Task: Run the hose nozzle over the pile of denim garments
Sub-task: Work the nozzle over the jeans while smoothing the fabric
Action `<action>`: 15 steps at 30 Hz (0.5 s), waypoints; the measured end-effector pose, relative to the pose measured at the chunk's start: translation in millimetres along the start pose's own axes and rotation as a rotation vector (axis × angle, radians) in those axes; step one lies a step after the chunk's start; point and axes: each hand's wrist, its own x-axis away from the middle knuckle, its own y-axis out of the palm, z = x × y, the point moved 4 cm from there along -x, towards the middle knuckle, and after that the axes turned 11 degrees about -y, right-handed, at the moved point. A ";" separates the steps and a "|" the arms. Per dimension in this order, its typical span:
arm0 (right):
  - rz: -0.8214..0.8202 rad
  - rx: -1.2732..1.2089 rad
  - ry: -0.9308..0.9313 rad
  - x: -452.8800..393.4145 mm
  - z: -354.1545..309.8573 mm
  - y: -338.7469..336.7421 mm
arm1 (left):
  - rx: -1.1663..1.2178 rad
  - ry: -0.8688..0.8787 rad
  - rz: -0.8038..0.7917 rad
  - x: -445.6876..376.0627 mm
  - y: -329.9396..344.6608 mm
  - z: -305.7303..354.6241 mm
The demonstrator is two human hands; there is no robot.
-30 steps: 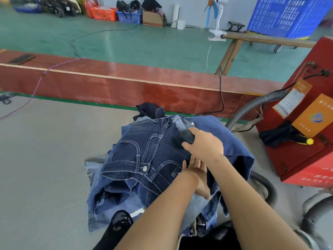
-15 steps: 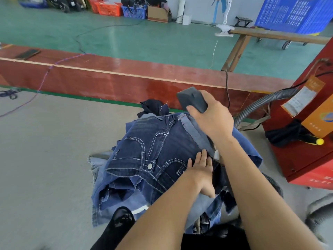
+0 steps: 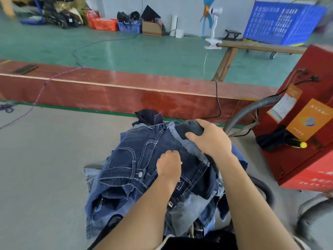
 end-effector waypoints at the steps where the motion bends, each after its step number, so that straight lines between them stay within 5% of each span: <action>1: 0.010 -0.001 0.002 -1.2 0.1 -1.5 | -0.019 0.006 -0.002 -0.6 -0.3 0.3; 10: 0.247 -0.041 0.042 -6.6 17.2 -35.7 | -0.045 0.049 0.250 14.8 -49.5 31.3; 12: 0.265 -0.050 0.053 -7.1 20.8 -39.6 | -0.083 0.161 0.164 21.0 -43.4 38.8; 15: 0.188 -0.037 0.062 -4.0 19.4 -39.8 | -0.261 0.315 -0.169 34.4 -8.6 40.2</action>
